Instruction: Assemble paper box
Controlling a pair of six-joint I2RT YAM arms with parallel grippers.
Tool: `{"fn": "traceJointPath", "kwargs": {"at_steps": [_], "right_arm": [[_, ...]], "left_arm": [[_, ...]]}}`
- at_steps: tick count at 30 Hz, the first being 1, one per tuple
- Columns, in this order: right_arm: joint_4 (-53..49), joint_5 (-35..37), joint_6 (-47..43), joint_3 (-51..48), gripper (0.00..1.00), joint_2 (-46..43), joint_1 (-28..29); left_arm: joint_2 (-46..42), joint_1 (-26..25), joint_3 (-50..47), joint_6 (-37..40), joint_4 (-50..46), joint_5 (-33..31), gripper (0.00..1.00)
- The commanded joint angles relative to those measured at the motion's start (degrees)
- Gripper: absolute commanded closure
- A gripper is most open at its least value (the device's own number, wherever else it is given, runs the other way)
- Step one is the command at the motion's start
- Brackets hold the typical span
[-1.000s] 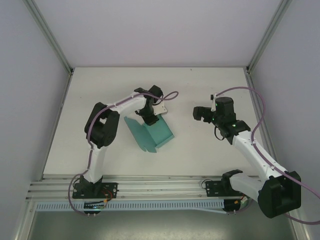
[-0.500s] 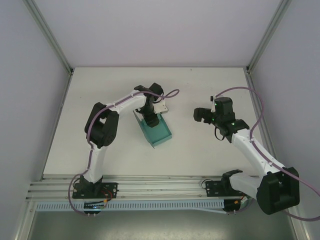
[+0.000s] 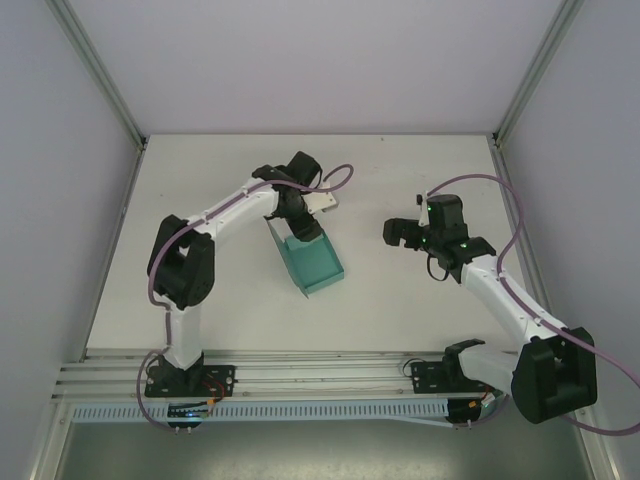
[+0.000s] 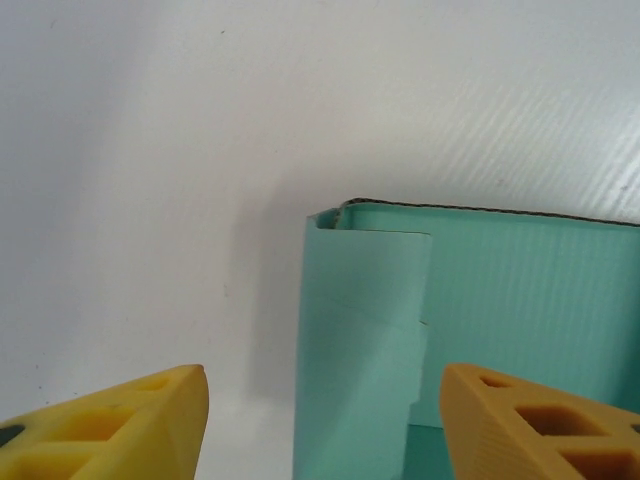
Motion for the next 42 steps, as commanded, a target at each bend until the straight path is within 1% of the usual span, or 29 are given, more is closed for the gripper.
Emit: {"fn": "traceJointPath", "kwargs": {"at_steps": [1, 4, 7, 10, 13, 15, 18, 21, 23, 26, 29, 33, 35, 37, 39, 41, 42], "right_arm": [[-0.04, -1.44, 1.19, -1.27, 0.01, 0.38, -0.37], [0.06, -1.73, 1.18, -1.08, 0.01, 0.48, -0.41], [0.26, -2.28, 0.90, -1.01, 0.01, 0.65, -0.37], [0.25, -2.02, 0.82, -1.03, 0.01, 1.16, -0.38], [0.50, -1.58, 0.82, -1.10, 0.01, 1.95, -0.37], [0.45, -1.50, 0.83, -1.10, 0.01, 2.39, -0.36], [0.12, -1.40, 0.57, -1.04, 0.01, 2.57, -0.40], [0.19, -0.64, 0.44, -1.45, 0.01, 2.18, -0.37], [0.11, -0.27, 0.38, -1.58, 0.01, 1.80, -0.40], [-0.09, 0.14, 0.26, -1.70, 0.01, 1.53, -0.41], [-0.22, 0.45, 0.46, -1.84, 0.01, 1.11, -0.43], [1.48, 0.76, 2.30, -2.70, 0.01, 0.06, -0.37], [3.71, -1.28, 3.85, -3.27, 0.01, -0.05, -0.41], [6.53, -3.42, 6.77, -3.21, 0.01, 0.27, -0.21], [12.06, -3.86, 11.16, -3.69, 0.02, 1.00, 1.17], [17.64, -4.68, 13.10, -2.98, 0.03, 3.02, 4.11], [18.57, -4.67, 13.29, -1.82, 0.03, 4.59, 5.66]], "left_arm": [[4.72, 1.14, 2.44, -0.02, -3.14, -0.66, 0.42], [6.50, 2.00, 2.91, -0.18, -3.10, -0.35, 0.44], [8.20, 2.99, 3.86, -0.62, -3.53, 0.38, 0.49], [9.59, 3.13, 4.01, -0.25, -3.90, 0.56, 0.50], [10.86, 3.13, 4.00, -0.22, -4.03, 1.20, 0.57], [11.49, 3.13, 4.21, -0.72, -3.69, 0.41, 0.68], [12.65, 3.22, 4.53, -0.85, -4.22, -0.92, 0.74], [12.95, 3.21, 4.21, -1.60, -3.94, -2.56, 0.91], [12.47, 3.21, 3.71, -2.10, -3.01, -3.01, 1.00], [11.61, 3.26, 3.01, -2.95, -0.88, -4.50, 1.00], [10.39, 3.22, 1.42, -3.97, 2.64, -7.95, 1.00], [5.38, 3.13, -2.72, -8.37, 11.58, -13.71, 1.00], [1.82, 3.09, -4.56, -12.63, 16.44, -16.10, 1.00], [-0.94, 3.04, -4.21, -18.18, 18.42, -18.77, 1.00], [-3.09, 2.88, -3.66, -22.65, 19.37, -19.15, 1.00], [-5.60, 2.24, -5.33, -24.10, 22.87, -18.88, 1.00], [-6.91, 1.57, -6.79, -24.32, 25.28, -20.36, 1.00]]}}
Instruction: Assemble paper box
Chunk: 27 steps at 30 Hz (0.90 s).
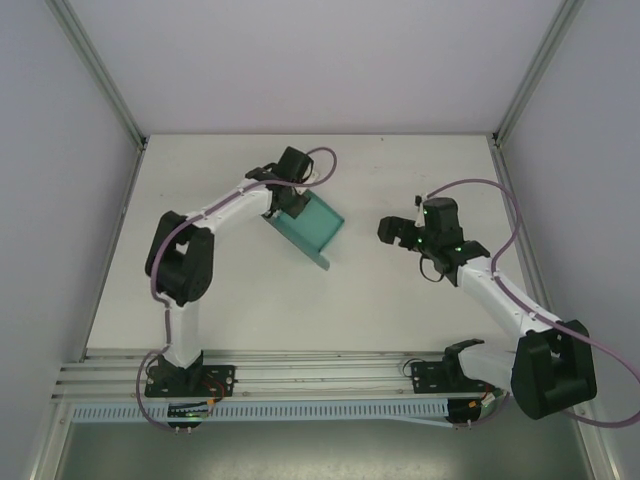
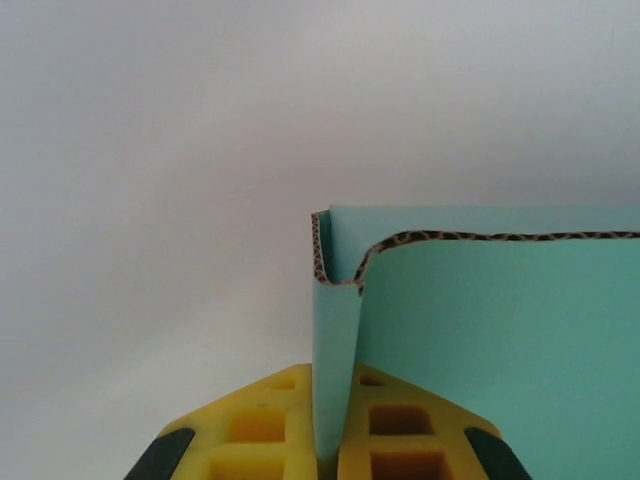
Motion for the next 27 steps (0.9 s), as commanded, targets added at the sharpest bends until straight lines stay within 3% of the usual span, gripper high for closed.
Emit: {"fn": "traceJointPath", "kwargs": {"at_steps": [1, 6, 11, 16, 20, 27], "right_arm": [[9.23, -1.86, 4.58, 2.88, 0.03, 4.21, 4.64], [10.75, 6.58, 7.62, 11.69, 0.06, 14.40, 10.09], [10.56, 12.79, 7.37, 20.17, 0.16, 22.38, 12.35], [3.54, 21.85, 7.07, 27.14, 0.39, 27.59, 16.03], [0.06, 28.41, 9.38, 28.59, 0.41, 29.80, 17.71], [5.72, 29.75, 9.57, 30.15, 0.52, 33.64, 17.52]], "left_arm": [[-6.02, -1.83, -3.57, -6.29, 10.41, -5.82, 1.00], [-9.31, -4.28, -6.64, -7.29, 16.12, -11.68, 1.00], [-9.81, -5.13, -6.59, -10.27, 16.14, -17.28, 1.00], [-9.87, -5.51, -6.35, -13.67, 16.21, -18.92, 1.00], [-9.73, -5.50, -5.85, -14.70, 15.89, -19.07, 1.00], [-10.49, -5.50, -6.57, -15.17, 16.25, -16.53, 1.00]]}}
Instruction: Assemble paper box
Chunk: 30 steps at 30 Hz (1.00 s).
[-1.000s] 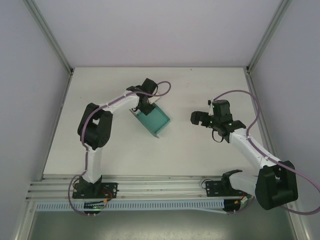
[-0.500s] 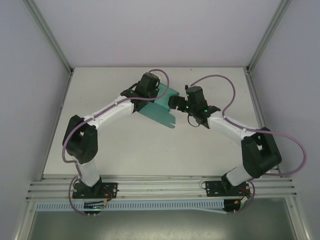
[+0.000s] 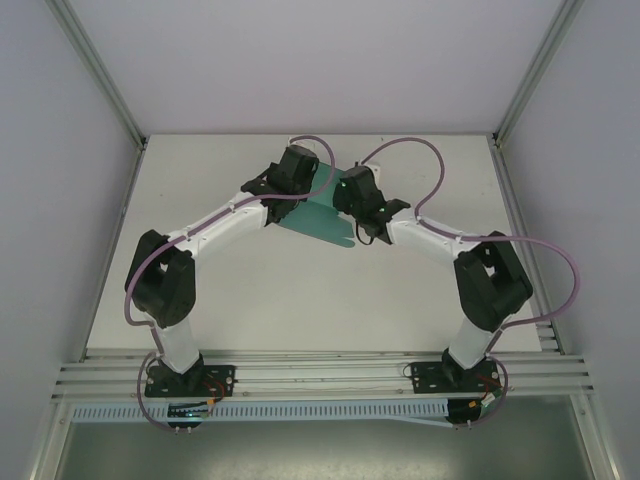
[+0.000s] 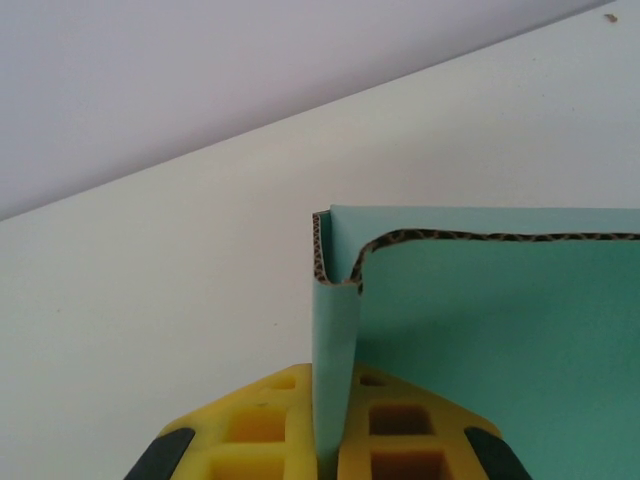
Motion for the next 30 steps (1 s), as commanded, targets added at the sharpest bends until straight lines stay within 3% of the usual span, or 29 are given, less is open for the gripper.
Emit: {"fn": "traceJointPath", "kwargs": {"at_steps": [1, 6, 9, 14, 18, 22, 30], "right_arm": [[2.06, 3.77, 0.15, 3.34, 0.56, 2.86, -0.10], [-0.87, 4.44, 1.63, 6.89, 0.85, 6.13, -0.17], [-0.61, 4.64, 2.86, 6.34, 1.00, 5.89, -0.03], [-1.09, 8.68, 3.85, 3.90, 1.00, 2.68, 0.08], [-1.00, 10.17, 3.76, 2.08, 1.00, 0.59, -0.01], [-2.11, 10.62, 3.37, 2.78, 1.00, 0.85, -0.01], [-4.87, 13.46, 4.10, 4.16, 1.00, 2.07, -0.15]], "left_arm": [[-1.81, -0.28, -0.31, -1.74, 1.58, 0.61, 1.00], [-1.74, -0.28, -1.37, -2.02, 2.72, -1.89, 1.00], [-0.62, -0.27, -1.07, -3.12, 2.81, -7.62, 1.00], [2.92, 0.24, -0.24, -3.85, 1.29, -21.74, 1.00], [2.80, 3.18, -2.37, -5.90, 0.27, -23.08, 1.00], [2.86, 3.80, -4.48, 1.03, 6.12, -29.59, 1.00], [1.84, 5.44, -1.86, -8.38, -6.00, -37.69, 1.00]]}}
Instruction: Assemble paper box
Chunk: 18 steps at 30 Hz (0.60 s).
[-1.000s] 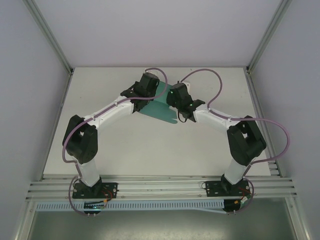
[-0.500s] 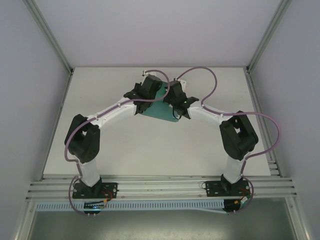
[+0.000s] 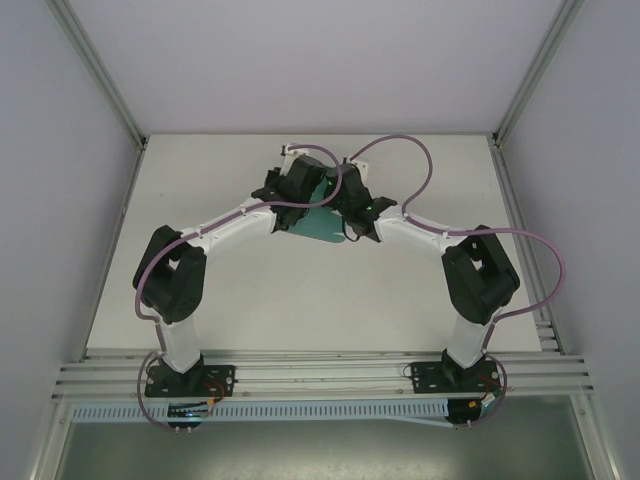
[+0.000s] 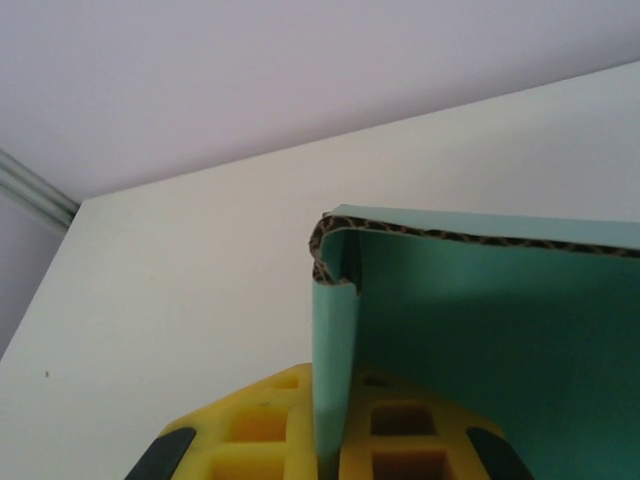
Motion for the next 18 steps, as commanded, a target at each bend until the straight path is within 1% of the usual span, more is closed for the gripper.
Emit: {"fn": "traceJointPath", "kwargs": {"at_steps": [1, 2, 3, 4, 7, 9, 13, 16, 18], "right_arm": [[-8.15, 12.30, 1.77, 0.16, 1.00, -1.41, -2.73], [-8.96, 13.03, 1.77, 0.53, 1.00, -1.10, -2.99], [-9.82, 13.97, 1.96, 0.89, 1.00, -0.74, -3.15], [-11.26, 14.79, 2.48, 1.54, 1.00, -0.20, -3.55], [-14.45, 16.47, 4.65, 2.51, 1.00, 0.66, -4.63], [-15.54, 18.28, 6.45, 2.33, 1.00, 0.90, -5.05], [-19.72, 22.75, 9.42, 3.31, 1.00, 1.61, -5.47], [-22.68, 25.29, 10.12, 5.17, 1.00, 2.95, -5.46], [-20.49, 23.64, 8.53, 4.86, 1.00, 2.95, -5.30]], "left_arm": [[-0.95, 6.44, 2.07, -7.73, -15.05, -19.74, 1.00], [-1.47, 6.49, 3.71, -12.37, -19.94, -16.78, 1.00], [-2.30, 6.37, 3.85, -13.42, -21.26, -14.85, 1.00], [-3.52, 6.35, 3.02, -13.06, -20.14, -13.59, 1.00], [-5.83, 6.33, 0.25, -11.31, -15.99, -14.81, 1.00], [-6.14, 6.35, 0.31, -12.73, -17.26, -14.71, 1.00], [-5.59, 6.39, 0.67, -13.18, -17.98, -15.41, 1.00], [-5.40, 6.25, 1.72, -14.71, -20.07, -11.98, 1.00], [-5.78, 5.89, 1.22, -12.79, -17.88, -9.75, 1.00]]}}
